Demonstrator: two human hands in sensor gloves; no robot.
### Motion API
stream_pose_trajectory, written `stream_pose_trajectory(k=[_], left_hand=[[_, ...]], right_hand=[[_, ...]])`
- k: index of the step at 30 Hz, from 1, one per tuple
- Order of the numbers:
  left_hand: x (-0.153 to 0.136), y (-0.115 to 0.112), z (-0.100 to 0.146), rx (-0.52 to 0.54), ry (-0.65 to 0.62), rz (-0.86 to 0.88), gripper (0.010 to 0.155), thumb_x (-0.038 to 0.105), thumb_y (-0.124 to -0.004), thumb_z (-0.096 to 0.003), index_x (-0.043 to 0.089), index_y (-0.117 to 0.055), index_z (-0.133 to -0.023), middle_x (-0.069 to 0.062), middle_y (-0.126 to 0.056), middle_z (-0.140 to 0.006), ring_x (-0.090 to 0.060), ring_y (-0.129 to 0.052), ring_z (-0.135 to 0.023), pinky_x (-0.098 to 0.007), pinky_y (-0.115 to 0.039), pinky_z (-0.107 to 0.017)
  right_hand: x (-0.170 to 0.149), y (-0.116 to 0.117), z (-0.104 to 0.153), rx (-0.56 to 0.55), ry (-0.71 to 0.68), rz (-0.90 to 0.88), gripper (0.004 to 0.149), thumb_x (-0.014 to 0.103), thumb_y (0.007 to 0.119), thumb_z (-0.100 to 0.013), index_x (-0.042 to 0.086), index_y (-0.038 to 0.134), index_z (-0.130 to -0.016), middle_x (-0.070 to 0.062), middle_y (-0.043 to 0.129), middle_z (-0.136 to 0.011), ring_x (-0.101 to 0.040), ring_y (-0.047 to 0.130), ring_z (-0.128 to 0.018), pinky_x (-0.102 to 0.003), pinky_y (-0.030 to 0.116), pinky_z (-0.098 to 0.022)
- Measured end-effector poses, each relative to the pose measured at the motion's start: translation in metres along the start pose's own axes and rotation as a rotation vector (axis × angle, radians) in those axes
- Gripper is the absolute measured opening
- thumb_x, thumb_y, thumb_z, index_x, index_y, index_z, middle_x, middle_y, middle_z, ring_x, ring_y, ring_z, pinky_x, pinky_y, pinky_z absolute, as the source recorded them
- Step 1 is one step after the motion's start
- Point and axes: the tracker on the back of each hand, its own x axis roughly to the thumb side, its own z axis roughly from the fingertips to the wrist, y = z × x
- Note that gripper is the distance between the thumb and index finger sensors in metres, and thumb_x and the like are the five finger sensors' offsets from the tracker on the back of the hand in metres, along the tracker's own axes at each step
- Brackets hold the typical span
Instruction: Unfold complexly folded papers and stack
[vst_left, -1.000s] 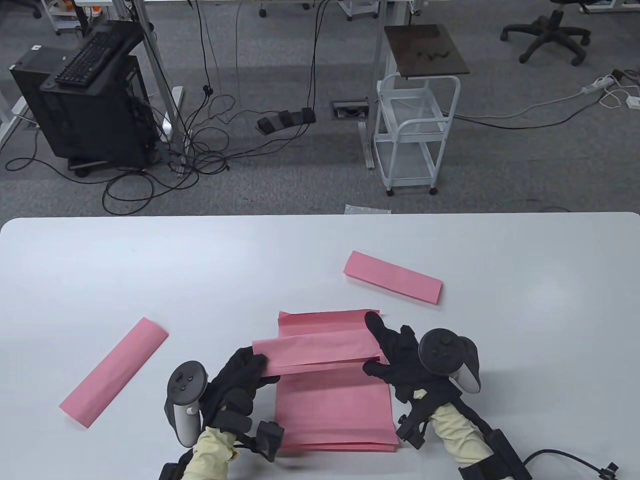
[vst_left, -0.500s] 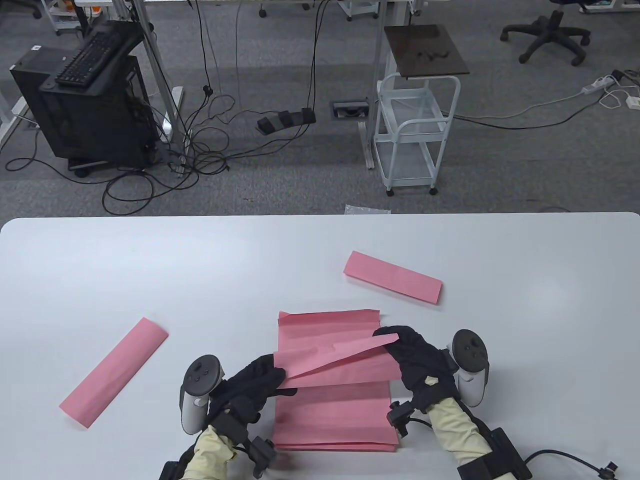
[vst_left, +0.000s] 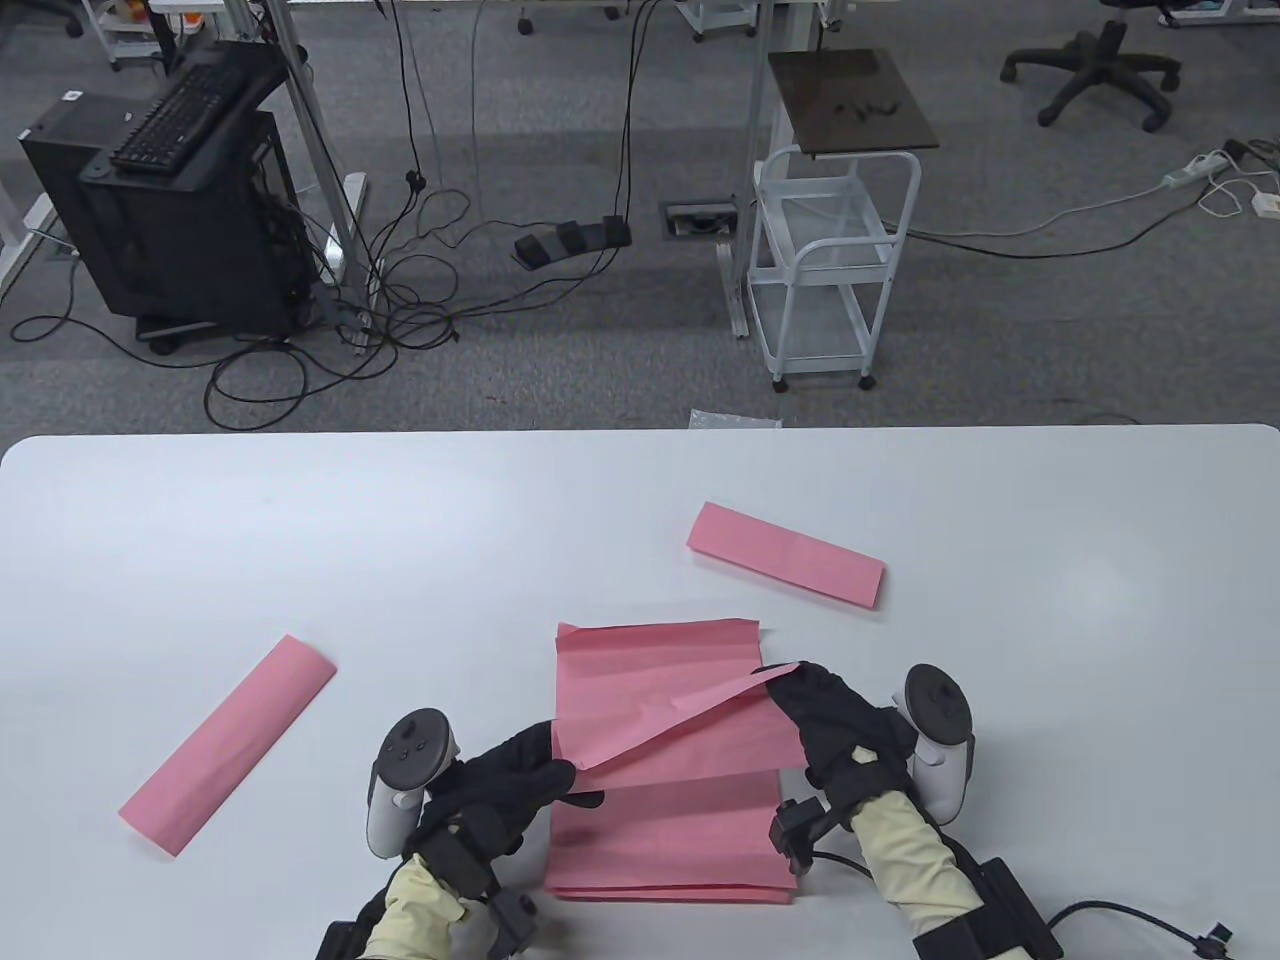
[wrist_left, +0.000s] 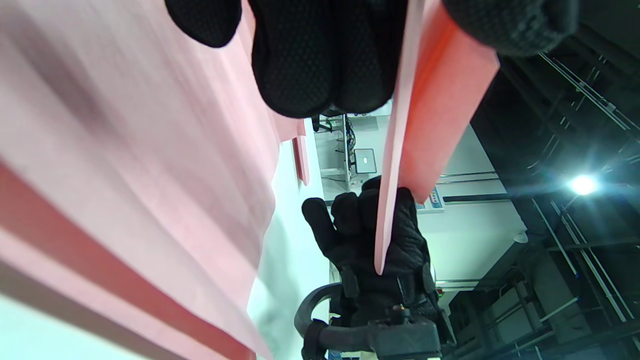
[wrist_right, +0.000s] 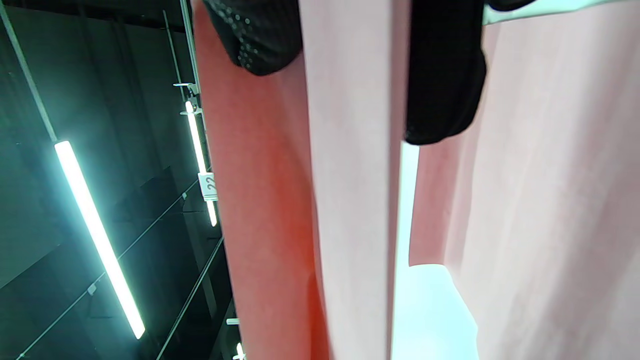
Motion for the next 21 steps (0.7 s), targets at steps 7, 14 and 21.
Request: stream_pose_trajectory(k=[7, 14, 21], left_hand=[[0.002, -0.003, -0.001, 0.012, -0.021, 0.036, 0.048, 0.046, -0.069, -0.0544, 0.027, -0.07, -0.099, -0.002, -0.09, -0.085, -0.024, -0.093, -0.077, -0.054, -0.059, -0.074], [0.023, 0.009, 0.005, 0.03, 0.214, -0.384, 0.045, 0.048, -0.073, -0.0545, 0.025, -0.082, -0.092, 0.011, -0.101, -0.029, -0.009, -0.102, -0.024, -0.046, -0.077, -0.062], [0.02, 0.003, 0.01, 0.194, 0.214, -0.087, 0.045, 0.035, -0.069, -0.0568, 0.012, -0.073, -0.096, 0.002, -0.102, -0.075, -0.025, -0.105, -0.068, -0.047, -0.07, -0.069]], right_hand=[[-0.003, 0.002, 0.0, 0.027, 0.022, -0.045, 0.038, 0.031, 0.073, -0.052, 0.003, 0.081, -0.075, -0.01, 0.095, -0.056, -0.034, 0.093, -0.054, -0.061, 0.048, -0.068], [0.009, -0.001, -0.004, 0.106, -0.133, -0.008, 0.038, 0.034, 0.072, -0.052, 0.01, 0.082, -0.08, -0.009, 0.093, -0.068, -0.036, 0.085, -0.073, -0.064, 0.036, -0.072], [0.012, 0.003, -0.003, 0.139, -0.164, -0.004, 0.038, 0.036, 0.072, -0.052, 0.013, 0.083, -0.08, -0.01, 0.093, -0.072, -0.037, 0.081, -0.079, -0.066, 0.031, -0.072]])
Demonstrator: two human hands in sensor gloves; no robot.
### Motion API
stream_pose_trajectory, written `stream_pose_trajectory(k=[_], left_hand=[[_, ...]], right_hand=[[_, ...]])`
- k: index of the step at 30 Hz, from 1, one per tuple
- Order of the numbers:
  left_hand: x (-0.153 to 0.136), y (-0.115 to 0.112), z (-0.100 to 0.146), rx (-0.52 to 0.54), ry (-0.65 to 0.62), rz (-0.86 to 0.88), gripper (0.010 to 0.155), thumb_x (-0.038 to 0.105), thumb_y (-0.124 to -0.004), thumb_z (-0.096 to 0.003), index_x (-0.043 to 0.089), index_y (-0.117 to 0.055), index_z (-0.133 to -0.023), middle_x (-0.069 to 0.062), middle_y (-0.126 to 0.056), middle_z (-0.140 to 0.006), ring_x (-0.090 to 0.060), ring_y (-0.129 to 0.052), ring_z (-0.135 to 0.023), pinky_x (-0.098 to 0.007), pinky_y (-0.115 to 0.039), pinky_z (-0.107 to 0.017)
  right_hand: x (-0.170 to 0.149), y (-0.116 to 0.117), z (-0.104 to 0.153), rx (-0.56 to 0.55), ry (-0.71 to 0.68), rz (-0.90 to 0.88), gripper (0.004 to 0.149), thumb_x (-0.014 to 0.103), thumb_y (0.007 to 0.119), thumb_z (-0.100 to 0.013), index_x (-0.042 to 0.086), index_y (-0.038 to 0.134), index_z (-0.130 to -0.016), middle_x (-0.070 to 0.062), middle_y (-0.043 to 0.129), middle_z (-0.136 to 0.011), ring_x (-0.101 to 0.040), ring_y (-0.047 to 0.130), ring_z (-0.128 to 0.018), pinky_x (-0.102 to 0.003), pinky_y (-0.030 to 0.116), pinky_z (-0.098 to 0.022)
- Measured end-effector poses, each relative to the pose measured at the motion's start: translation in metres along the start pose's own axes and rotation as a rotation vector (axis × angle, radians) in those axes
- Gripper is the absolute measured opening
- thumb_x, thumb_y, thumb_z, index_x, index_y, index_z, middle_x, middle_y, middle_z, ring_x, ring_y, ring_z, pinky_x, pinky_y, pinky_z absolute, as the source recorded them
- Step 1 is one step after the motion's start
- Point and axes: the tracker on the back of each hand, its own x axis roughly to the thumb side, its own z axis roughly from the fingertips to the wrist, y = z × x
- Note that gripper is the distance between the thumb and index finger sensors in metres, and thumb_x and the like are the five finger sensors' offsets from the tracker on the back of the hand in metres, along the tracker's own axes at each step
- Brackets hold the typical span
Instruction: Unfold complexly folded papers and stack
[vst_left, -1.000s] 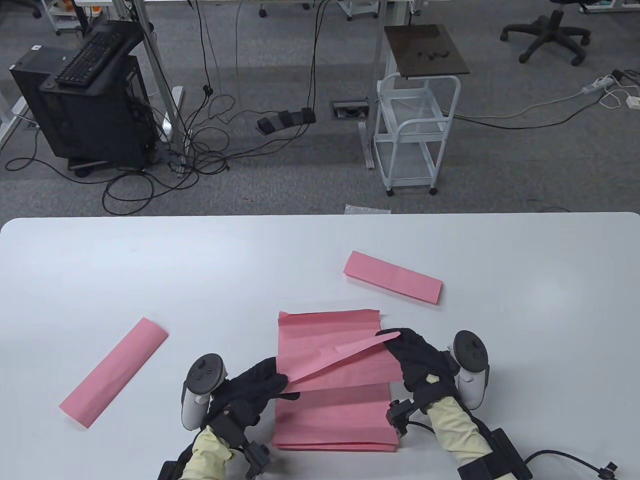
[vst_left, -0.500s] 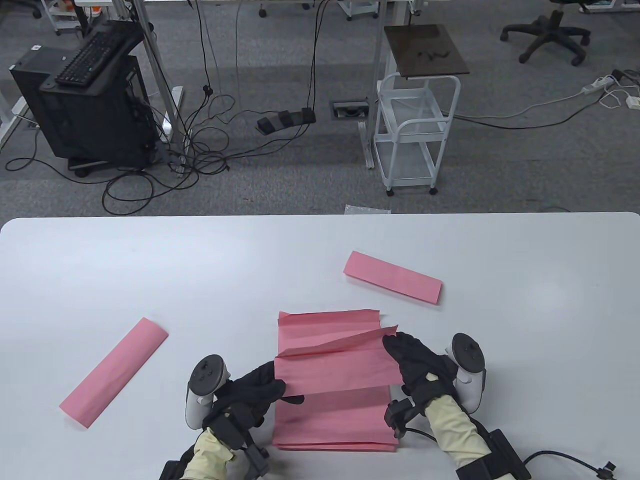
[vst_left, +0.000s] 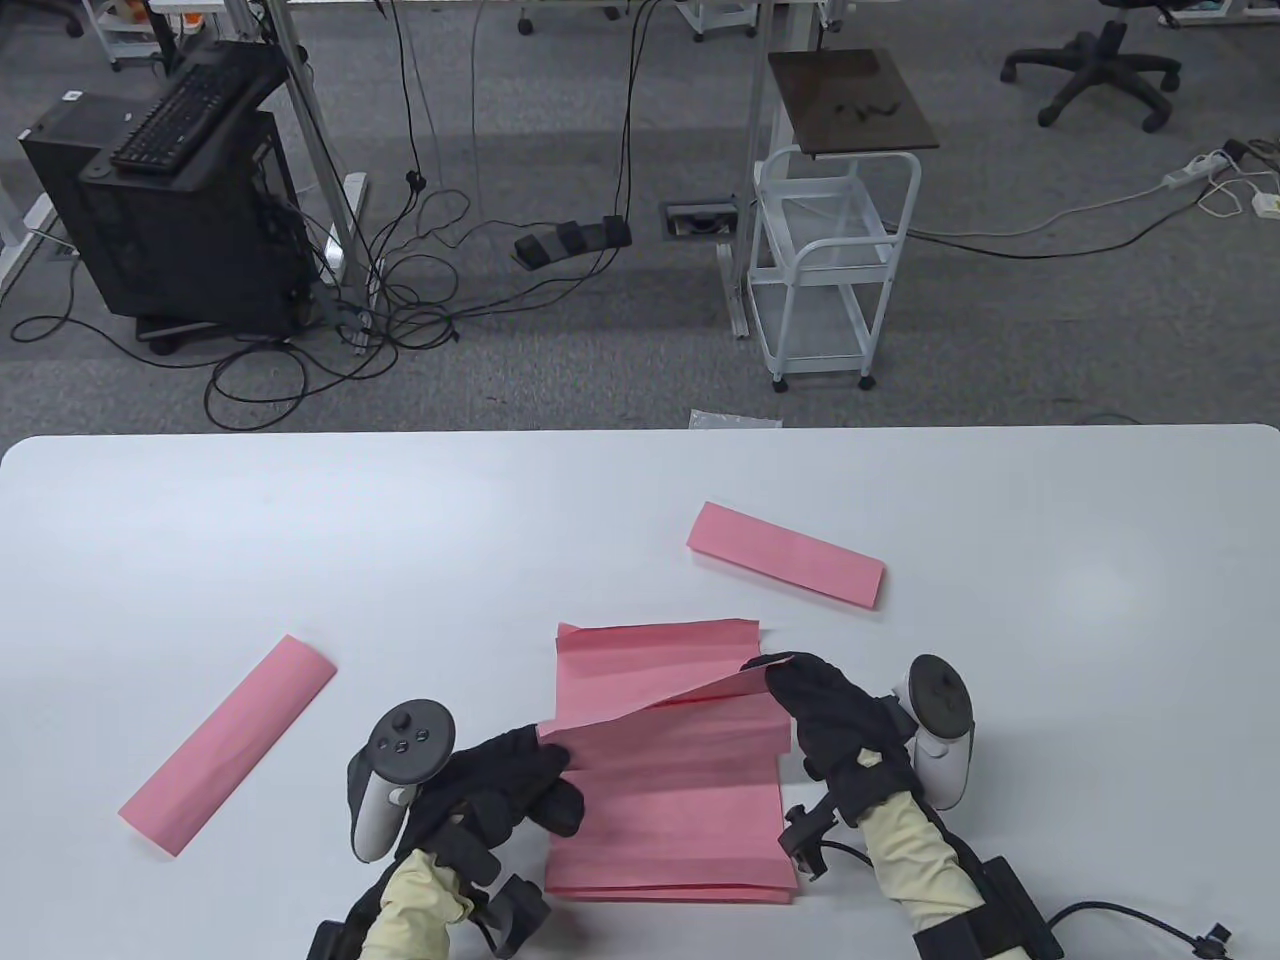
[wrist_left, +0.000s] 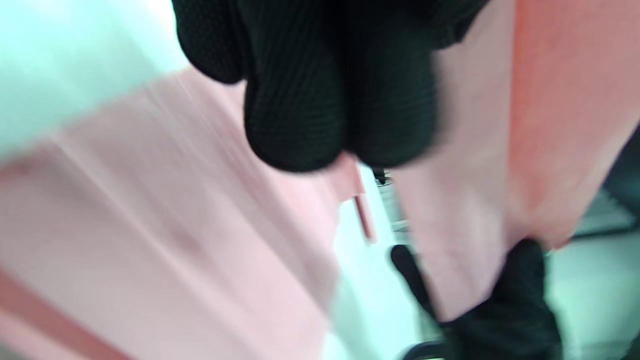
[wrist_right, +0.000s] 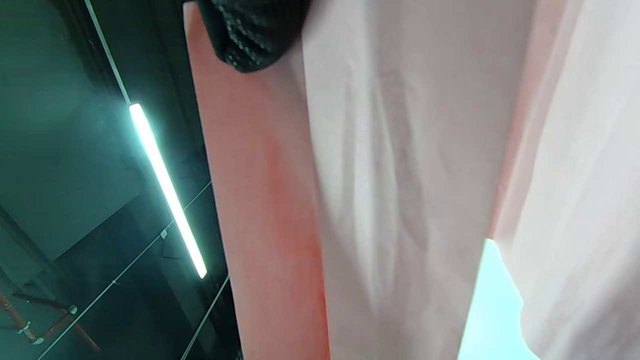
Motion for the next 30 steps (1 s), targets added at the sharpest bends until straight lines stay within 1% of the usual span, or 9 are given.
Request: stream_pose_trajectory(k=[3, 5, 7, 10, 13, 20, 25, 27, 30], left_hand=[[-0.008, -0.005, 0.0, -0.064, -0.004, 0.184, 0.069, 0.056, -0.064, -0.057, 0.008, -0.054, -0.107, -0.01, -0.081, -0.101, -0.036, -0.087, -0.09, -0.054, -0.055, -0.076], [-0.012, -0.007, 0.001, -0.049, 0.011, 0.254, 0.081, 0.068, -0.055, -0.0549, 0.007, -0.051, -0.108, -0.014, -0.075, -0.104, -0.039, -0.082, -0.093, -0.056, -0.051, -0.077], [-0.013, -0.008, 0.003, 0.017, 0.052, 0.285, 0.068, 0.059, -0.058, -0.0589, 0.009, -0.056, -0.105, -0.013, -0.078, -0.102, -0.038, -0.084, -0.091, -0.055, -0.053, -0.077], [-0.012, -0.008, 0.001, 0.078, 0.07, 0.199, 0.047, 0.027, -0.065, -0.0576, 0.02, -0.056, -0.103, -0.004, -0.078, -0.1, -0.029, -0.084, -0.093, -0.051, -0.051, -0.079], [-0.009, -0.01, 0.001, 0.111, 0.037, 0.127, 0.064, 0.019, -0.065, -0.0548, 0.039, -0.033, -0.106, 0.001, -0.072, -0.097, -0.025, -0.08, -0.092, -0.054, -0.042, -0.081], [-0.001, -0.012, 0.002, 0.124, -0.161, -0.05, 0.082, 0.02, -0.065, -0.0546, 0.041, -0.002, -0.102, 0.003, -0.07, -0.095, -0.024, -0.082, -0.089, -0.06, -0.047, -0.078], [0.004, -0.011, 0.004, 0.157, -0.281, -0.107, 0.076, 0.021, -0.068, -0.0543, 0.05, -0.018, -0.103, 0.004, -0.075, -0.095, -0.023, -0.085, -0.089, -0.06, -0.049, -0.078], [0.001, -0.008, 0.003, 0.175, -0.277, -0.106, 0.062, 0.023, -0.071, -0.0537, 0.046, -0.043, -0.104, 0.005, -0.079, -0.095, -0.021, -0.089, -0.089, -0.058, -0.051, -0.079], [-0.001, -0.005, 0.003, 0.209, -0.267, -0.096, 0.033, 0.025, -0.075, -0.0529, 0.038, -0.078, -0.083, 0.007, -0.084, -0.094, -0.02, -0.092, -0.088, -0.057, -0.052, -0.079]], right_hand=[[-0.004, 0.0, 0.0, 0.024, 0.016, -0.027, 0.039, 0.035, 0.073, -0.051, 0.012, 0.084, -0.08, -0.011, 0.092, -0.074, -0.039, 0.079, -0.081, -0.067, 0.029, -0.071], [-0.005, 0.001, -0.001, 0.025, 0.019, -0.014, 0.039, 0.036, 0.073, -0.051, 0.013, 0.084, -0.081, -0.011, 0.092, -0.075, -0.039, 0.079, -0.082, -0.067, 0.029, -0.071], [-0.006, 0.003, -0.001, 0.031, 0.021, -0.005, 0.039, 0.036, 0.073, -0.051, 0.013, 0.084, -0.081, -0.012, 0.091, -0.076, -0.039, 0.078, -0.083, -0.067, 0.028, -0.071], [-0.005, 0.004, -0.002, 0.018, 0.025, 0.012, 0.039, 0.035, 0.073, -0.051, 0.012, 0.084, -0.081, -0.012, 0.091, -0.076, -0.04, 0.077, -0.083, -0.067, 0.027, -0.071], [-0.001, 0.0, -0.004, -0.027, 0.042, 0.035, 0.039, 0.034, 0.073, -0.051, 0.01, 0.085, -0.079, -0.014, 0.093, -0.072, -0.039, 0.079, -0.08, -0.067, 0.029, -0.071], [0.004, -0.013, -0.014, -0.116, 0.137, 0.06, 0.039, 0.033, 0.074, -0.051, 0.001, 0.086, -0.071, -0.011, 0.096, -0.053, -0.034, 0.09, -0.064, -0.064, 0.038, -0.071], [0.006, -0.018, -0.026, -0.129, 0.188, 0.103, 0.039, 0.032, 0.075, -0.051, 0.0, 0.087, -0.069, -0.01, 0.098, -0.047, -0.033, 0.092, -0.06, -0.063, 0.041, -0.071], [0.009, -0.019, -0.031, -0.13, 0.2, 0.121, 0.039, 0.032, 0.075, -0.05, 0.0, 0.087, -0.069, -0.01, 0.098, -0.047, -0.033, 0.092, -0.06, -0.063, 0.041, -0.071], [0.011, -0.019, -0.035, -0.11, 0.21, 0.125, 0.039, 0.032, 0.075, -0.051, 0.001, 0.087, -0.07, -0.01, 0.097, -0.051, -0.033, 0.092, -0.061, -0.063, 0.04, -0.071]])
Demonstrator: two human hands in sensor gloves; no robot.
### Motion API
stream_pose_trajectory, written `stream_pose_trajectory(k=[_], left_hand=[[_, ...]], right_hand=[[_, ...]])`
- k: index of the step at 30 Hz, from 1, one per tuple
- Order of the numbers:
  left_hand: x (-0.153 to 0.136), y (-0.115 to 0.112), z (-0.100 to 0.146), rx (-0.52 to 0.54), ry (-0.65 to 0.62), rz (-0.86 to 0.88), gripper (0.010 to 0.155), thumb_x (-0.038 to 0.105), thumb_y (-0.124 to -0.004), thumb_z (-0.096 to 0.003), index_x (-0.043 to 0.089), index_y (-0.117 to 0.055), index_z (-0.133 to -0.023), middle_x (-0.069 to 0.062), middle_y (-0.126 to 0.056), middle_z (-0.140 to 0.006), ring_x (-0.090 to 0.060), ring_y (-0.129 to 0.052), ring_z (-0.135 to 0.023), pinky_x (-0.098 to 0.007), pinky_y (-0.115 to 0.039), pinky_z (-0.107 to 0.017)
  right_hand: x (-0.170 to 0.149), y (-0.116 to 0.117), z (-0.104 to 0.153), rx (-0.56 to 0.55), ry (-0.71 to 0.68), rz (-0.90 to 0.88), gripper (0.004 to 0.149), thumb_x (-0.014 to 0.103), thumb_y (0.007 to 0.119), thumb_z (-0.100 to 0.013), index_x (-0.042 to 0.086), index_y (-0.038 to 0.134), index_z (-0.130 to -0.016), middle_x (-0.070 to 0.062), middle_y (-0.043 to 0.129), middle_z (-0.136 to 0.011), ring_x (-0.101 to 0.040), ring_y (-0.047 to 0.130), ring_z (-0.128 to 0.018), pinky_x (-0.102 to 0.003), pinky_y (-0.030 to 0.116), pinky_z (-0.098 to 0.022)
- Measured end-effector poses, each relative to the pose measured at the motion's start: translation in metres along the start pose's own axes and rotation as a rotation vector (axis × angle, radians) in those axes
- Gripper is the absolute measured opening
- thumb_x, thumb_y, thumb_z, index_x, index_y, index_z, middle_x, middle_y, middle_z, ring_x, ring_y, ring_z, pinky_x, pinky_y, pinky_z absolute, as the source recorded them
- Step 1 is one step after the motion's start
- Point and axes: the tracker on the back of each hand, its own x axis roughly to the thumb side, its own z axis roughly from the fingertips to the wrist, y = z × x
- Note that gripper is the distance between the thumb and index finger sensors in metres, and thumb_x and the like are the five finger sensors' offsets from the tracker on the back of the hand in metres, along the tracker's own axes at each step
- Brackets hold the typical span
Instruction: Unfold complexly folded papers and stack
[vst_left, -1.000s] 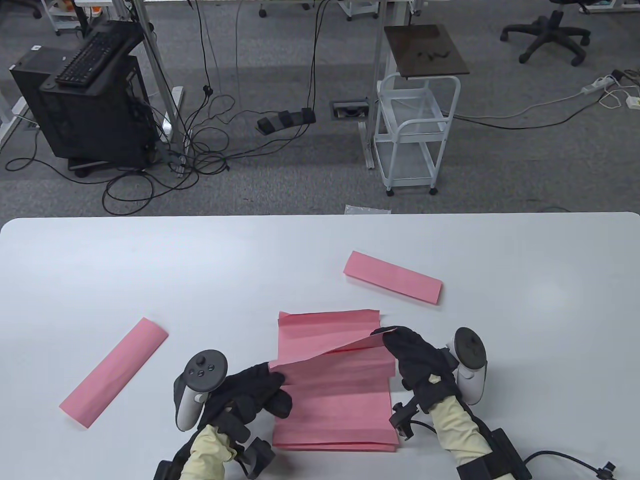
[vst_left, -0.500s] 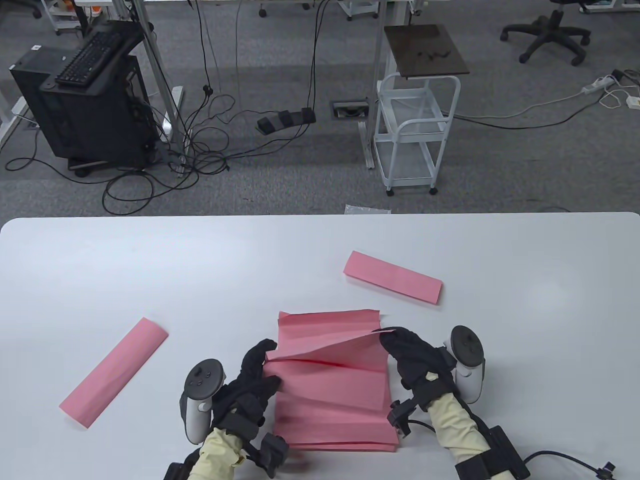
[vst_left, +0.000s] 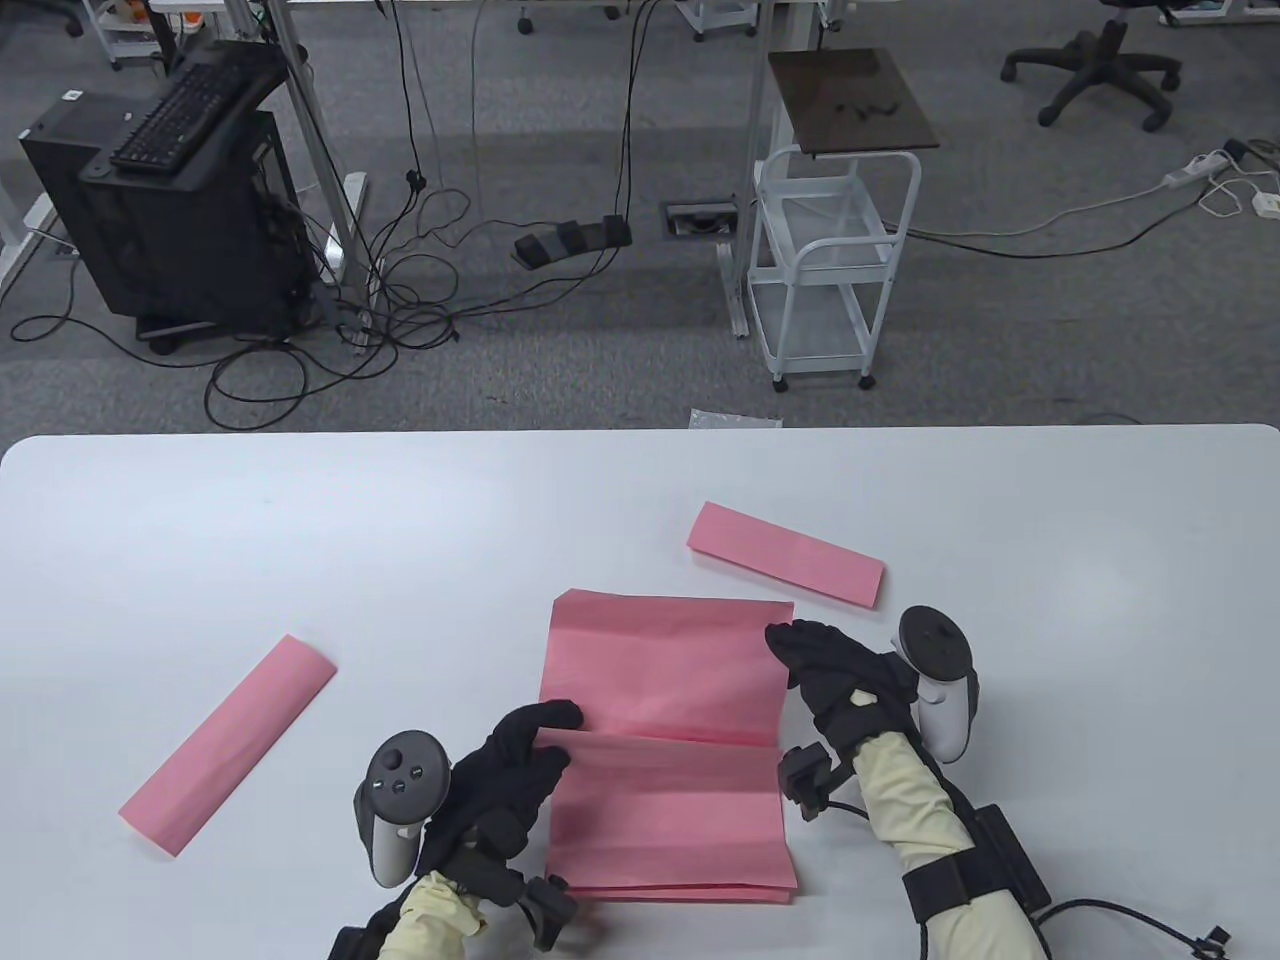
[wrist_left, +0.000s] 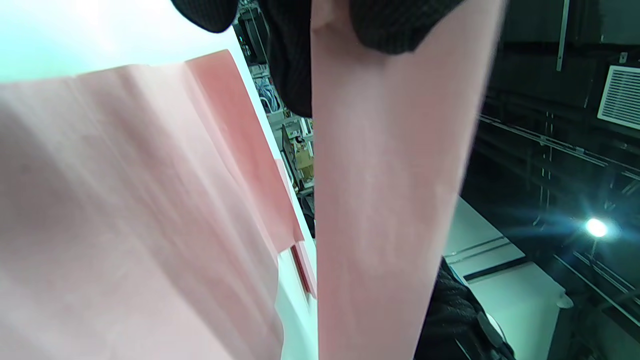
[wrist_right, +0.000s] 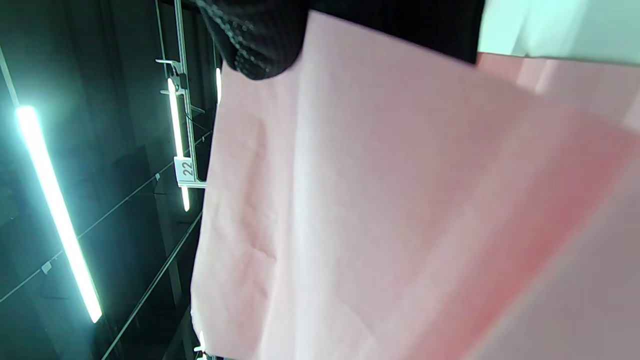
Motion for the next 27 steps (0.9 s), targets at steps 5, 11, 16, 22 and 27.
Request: stream_pose_trajectory(k=[5, 11, 16, 22, 27], left_hand=[[0.002, 0.003, -0.003, -0.202, 0.017, -0.102, 0.03, 0.026, -0.074, -0.0543, 0.035, -0.084, -0.081, -0.006, -0.062, -0.113, -0.035, -0.072, -0.102, -0.063, -0.041, -0.078], [0.007, 0.005, 0.007, -0.44, 0.05, -0.247, 0.033, 0.028, -0.071, -0.0567, 0.039, -0.081, -0.086, -0.018, -0.029, -0.122, -0.048, -0.037, -0.111, -0.067, -0.028, -0.077], [0.001, 0.005, 0.009, -0.412, 0.075, -0.193, 0.034, 0.026, -0.071, -0.0555, 0.033, -0.081, -0.087, -0.01, -0.085, -0.099, -0.035, -0.088, -0.09, -0.062, -0.051, -0.075], [-0.008, 0.001, 0.013, -0.436, 0.105, -0.061, 0.059, 0.055, -0.066, -0.0564, 0.015, -0.073, -0.099, -0.015, -0.074, -0.107, -0.041, -0.077, -0.097, -0.067, -0.041, -0.075], [-0.006, -0.001, 0.011, -0.338, 0.094, -0.249, 0.066, 0.025, -0.072, -0.0547, 0.043, -0.035, -0.106, 0.002, -0.08, -0.095, -0.026, -0.086, -0.09, -0.06, -0.041, -0.079]], right_hand=[[0.005, -0.009, -0.005, 0.036, 0.015, -0.034, 0.039, 0.032, 0.074, -0.051, 0.002, 0.085, -0.073, -0.011, 0.096, -0.055, -0.034, 0.089, -0.066, -0.063, 0.038, -0.071], [0.006, -0.015, -0.004, 0.021, 0.026, -0.031, 0.039, 0.033, 0.073, -0.052, 0.003, 0.085, -0.074, -0.01, 0.096, -0.055, -0.034, 0.089, -0.067, -0.063, 0.038, -0.072], [0.008, -0.007, -0.007, -0.011, 0.018, -0.01, 0.039, 0.033, 0.073, -0.052, 0.003, 0.086, -0.073, -0.01, 0.096, -0.055, -0.034, 0.089, -0.066, -0.063, 0.038, -0.072], [0.009, 0.0, -0.011, -0.014, 0.018, 0.022, 0.039, 0.033, 0.073, -0.052, 0.003, 0.085, -0.074, -0.01, 0.096, -0.056, -0.033, 0.089, -0.067, -0.063, 0.038, -0.072], [0.008, -0.001, -0.014, -0.03, 0.018, 0.01, 0.039, 0.034, 0.073, -0.052, 0.004, 0.085, -0.075, -0.01, 0.096, -0.056, -0.033, 0.089, -0.067, -0.063, 0.038, -0.072]])
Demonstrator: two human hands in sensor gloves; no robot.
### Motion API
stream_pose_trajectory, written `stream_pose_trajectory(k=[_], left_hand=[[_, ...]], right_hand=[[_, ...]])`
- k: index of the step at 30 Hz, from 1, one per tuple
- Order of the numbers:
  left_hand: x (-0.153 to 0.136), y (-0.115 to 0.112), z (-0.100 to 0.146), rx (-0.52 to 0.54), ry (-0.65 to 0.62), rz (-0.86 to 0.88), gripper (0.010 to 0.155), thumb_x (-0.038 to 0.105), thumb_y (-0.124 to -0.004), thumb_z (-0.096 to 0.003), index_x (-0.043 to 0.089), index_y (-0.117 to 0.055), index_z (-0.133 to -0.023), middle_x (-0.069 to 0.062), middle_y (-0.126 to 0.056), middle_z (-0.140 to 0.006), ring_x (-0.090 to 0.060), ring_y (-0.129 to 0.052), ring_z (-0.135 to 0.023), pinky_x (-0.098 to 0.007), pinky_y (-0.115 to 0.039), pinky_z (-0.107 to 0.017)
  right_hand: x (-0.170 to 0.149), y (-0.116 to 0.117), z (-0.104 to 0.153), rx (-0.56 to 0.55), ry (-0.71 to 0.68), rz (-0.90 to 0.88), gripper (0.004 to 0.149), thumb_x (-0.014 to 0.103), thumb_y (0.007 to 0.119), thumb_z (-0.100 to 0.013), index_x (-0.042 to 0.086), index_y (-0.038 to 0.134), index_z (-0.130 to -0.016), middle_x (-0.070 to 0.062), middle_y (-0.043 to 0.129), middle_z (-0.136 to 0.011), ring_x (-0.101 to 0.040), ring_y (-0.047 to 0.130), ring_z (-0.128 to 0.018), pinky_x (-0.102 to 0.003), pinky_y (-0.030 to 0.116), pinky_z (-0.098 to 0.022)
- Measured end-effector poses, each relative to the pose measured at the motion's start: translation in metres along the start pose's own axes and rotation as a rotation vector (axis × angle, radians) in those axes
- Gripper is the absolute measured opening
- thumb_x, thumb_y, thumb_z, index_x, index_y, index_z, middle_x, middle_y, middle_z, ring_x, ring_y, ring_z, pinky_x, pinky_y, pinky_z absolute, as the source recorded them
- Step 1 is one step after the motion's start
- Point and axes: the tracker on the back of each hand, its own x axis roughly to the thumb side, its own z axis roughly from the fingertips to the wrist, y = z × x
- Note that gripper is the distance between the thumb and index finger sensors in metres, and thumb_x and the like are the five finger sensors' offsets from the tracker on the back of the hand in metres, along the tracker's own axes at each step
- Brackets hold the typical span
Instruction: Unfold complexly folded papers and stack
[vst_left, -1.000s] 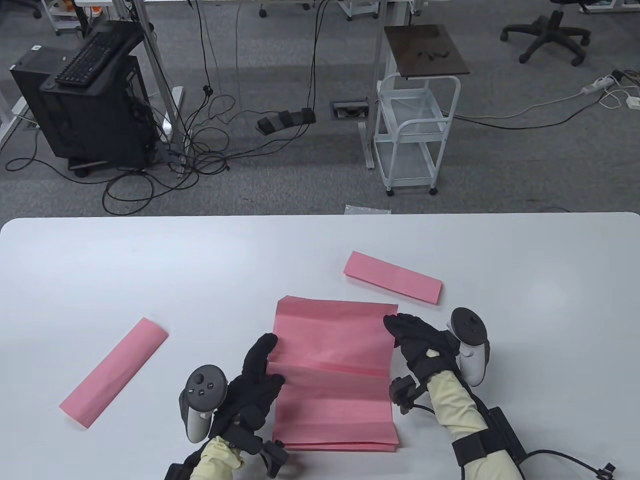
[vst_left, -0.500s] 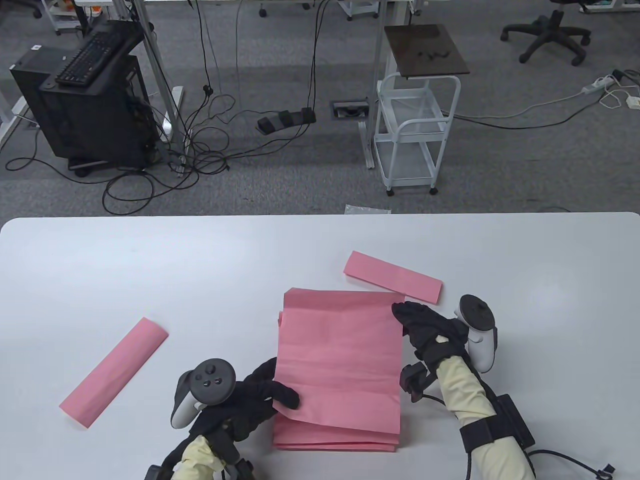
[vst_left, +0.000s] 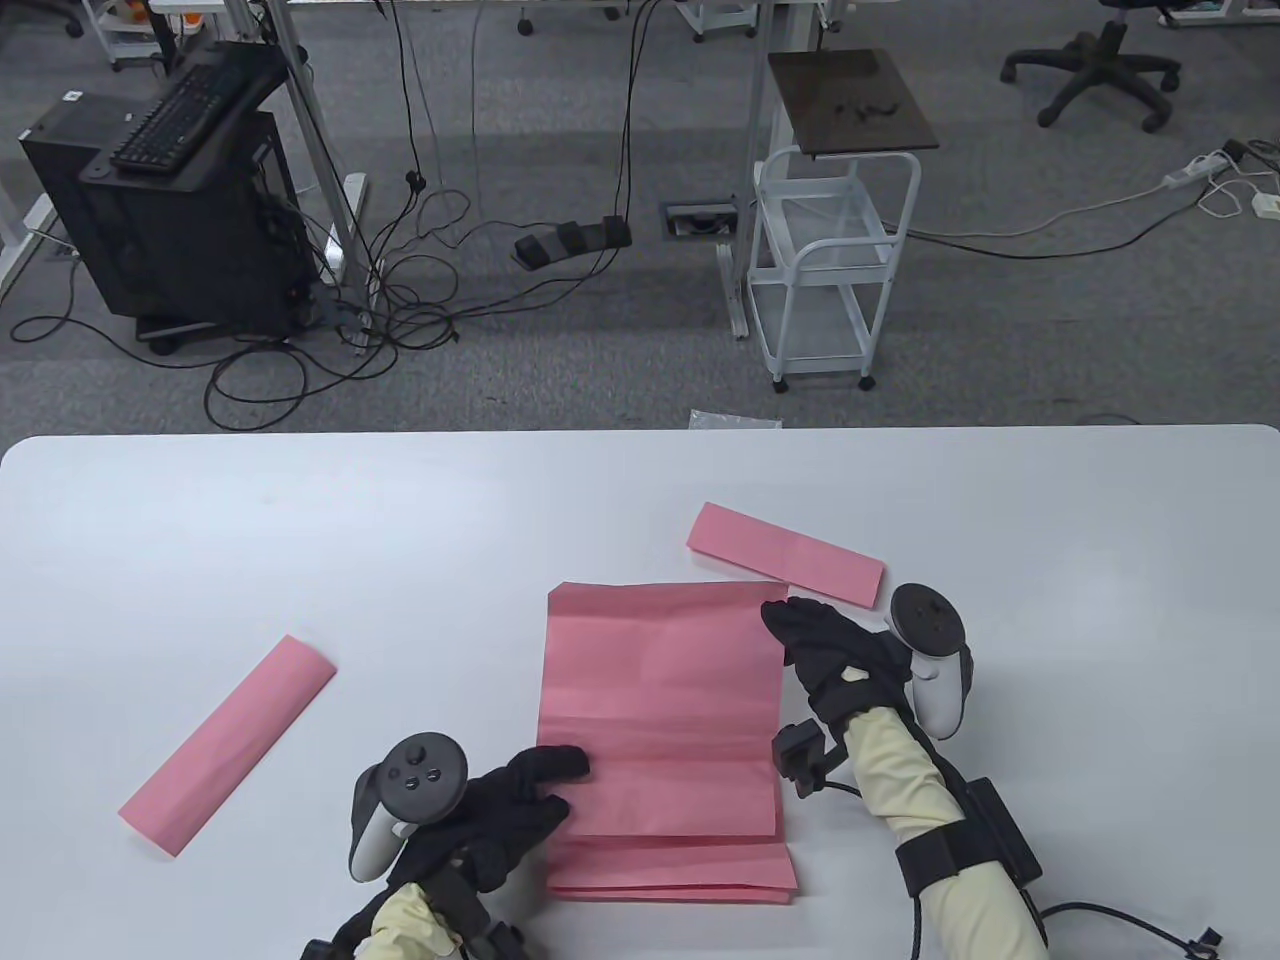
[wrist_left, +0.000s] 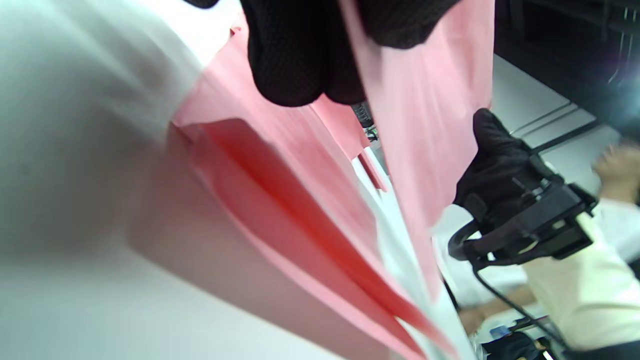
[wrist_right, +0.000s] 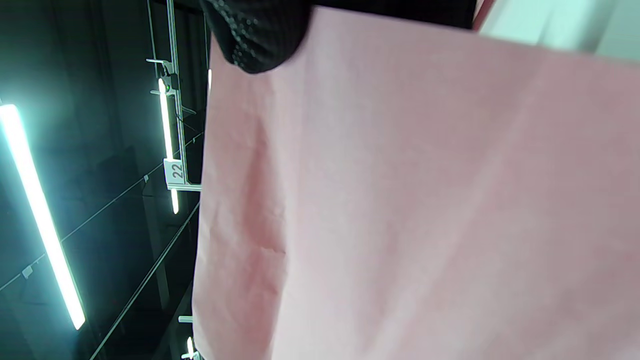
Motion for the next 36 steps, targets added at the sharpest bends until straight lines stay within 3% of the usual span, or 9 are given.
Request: stream_pose_trajectory(k=[4, 8, 10, 13, 23, 26, 29, 33, 36], left_hand=[[0.001, 0.0, 0.0, 0.013, -0.001, 0.003, 0.077, 0.026, -0.075, -0.0534, 0.044, -0.022, -0.105, 0.007, -0.083, -0.092, -0.024, -0.088, -0.089, -0.059, -0.038, -0.08], [0.002, -0.001, 0.002, 0.052, 0.019, -0.057, 0.038, 0.03, -0.077, -0.0534, 0.034, -0.075, -0.091, 0.002, -0.087, -0.094, -0.026, -0.089, -0.091, -0.058, -0.038, -0.08], [0.004, -0.004, 0.003, 0.076, 0.014, -0.12, 0.035, 0.032, -0.076, -0.0538, 0.035, -0.077, -0.089, -0.016, -0.037, -0.121, -0.047, -0.04, -0.11, -0.063, -0.026, -0.078], [0.009, -0.003, 0.003, 0.113, -0.035, -0.222, 0.037, 0.035, -0.073, -0.0553, 0.037, -0.071, -0.093, 0.003, 0.01, -0.115, -0.037, 0.011, -0.103, -0.059, -0.002, -0.073], [-0.005, -0.018, -0.005, -0.235, 0.047, -0.175, 0.049, 0.048, -0.065, -0.0574, 0.022, -0.074, -0.098, -0.006, -0.003, -0.121, -0.039, 0.016, -0.1, -0.06, 0.006, -0.067], [-0.007, -0.022, -0.008, -0.28, 0.065, -0.157, 0.059, 0.057, -0.056, -0.0573, 0.019, -0.077, -0.097, -0.009, -0.004, -0.121, -0.039, 0.017, -0.1, -0.06, 0.007, -0.066], [-0.006, -0.025, -0.01, -0.281, 0.075, -0.196, 0.049, 0.048, -0.057, -0.0595, 0.021, -0.078, -0.095, -0.009, -0.005, -0.121, -0.038, 0.017, -0.1, -0.06, 0.007, -0.066], [-0.003, -0.035, -0.015, -0.33, 0.095, -0.326, 0.044, 0.039, -0.065, -0.0593, 0.032, -0.064, -0.102, -0.004, -0.001, -0.119, -0.038, 0.016, -0.1, -0.059, 0.006, -0.067], [-0.006, -0.044, -0.019, -0.382, 0.145, -0.399, 0.062, 0.042, -0.067, -0.0588, 0.038, -0.036, -0.112, -0.004, 0.006, -0.117, -0.038, 0.016, -0.1, -0.06, 0.006, -0.066]], right_hand=[[-0.005, -0.002, -0.001, -0.012, 0.014, 0.002, 0.039, 0.034, 0.073, -0.052, 0.005, 0.085, -0.075, -0.009, 0.096, -0.056, -0.033, 0.089, -0.067, -0.063, 0.037, -0.072], [-0.009, -0.003, -0.001, -0.014, 0.024, 0.02, 0.039, 0.034, 0.073, -0.052, 0.005, 0.085, -0.075, -0.009, 0.096, -0.056, -0.033, 0.089, -0.067, -0.063, 0.038, -0.072], [-0.011, -0.003, -0.001, -0.027, 0.031, 0.029, 0.039, 0.034, 0.073, -0.052, 0.005, 0.085, -0.075, -0.009, 0.096, -0.056, -0.033, 0.089, -0.067, -0.063, 0.038, -0.072], [-0.014, -0.002, -0.004, -0.033, 0.044, 0.041, 0.039, 0.034, 0.073, -0.052, 0.005, 0.085, -0.075, -0.009, 0.096, -0.057, -0.033, 0.088, -0.068, -0.063, 0.037, -0.072], [-0.027, 0.011, -0.014, -0.023, 0.062, 0.109, 0.039, 0.034, 0.073, -0.052, 0.005, 0.085, -0.075, -0.009, 0.096, -0.057, -0.033, 0.088, -0.069, -0.064, 0.037, -0.073], [-0.03, 0.012, -0.016, -0.014, 0.069, 0.106, 0.039, 0.034, 0.073, -0.052, 0.005, 0.085, -0.075, -0.009, 0.095, -0.057, -0.033, 0.088, -0.069, -0.064, 0.037, -0.073], [-0.032, 0.013, -0.017, -0.016, 0.069, 0.106, 0.039, 0.034, 0.073, -0.051, 0.006, 0.085, -0.076, -0.01, 0.096, -0.058, -0.033, 0.088, -0.069, -0.064, 0.037, -0.073], [-0.035, 0.014, -0.018, -0.012, 0.08, 0.125, 0.04, 0.035, 0.073, -0.051, 0.007, 0.085, -0.077, -0.01, 0.095, -0.06, -0.034, 0.087, -0.071, -0.064, 0.036, -0.073], [-0.037, 0.015, -0.018, -0.026, 0.088, 0.14, 0.04, 0.035, 0.073, -0.051, 0.008, 0.085, -0.078, -0.01, 0.095, -0.062, -0.035, 0.086, -0.073, -0.064, 0.035, -0.073]])
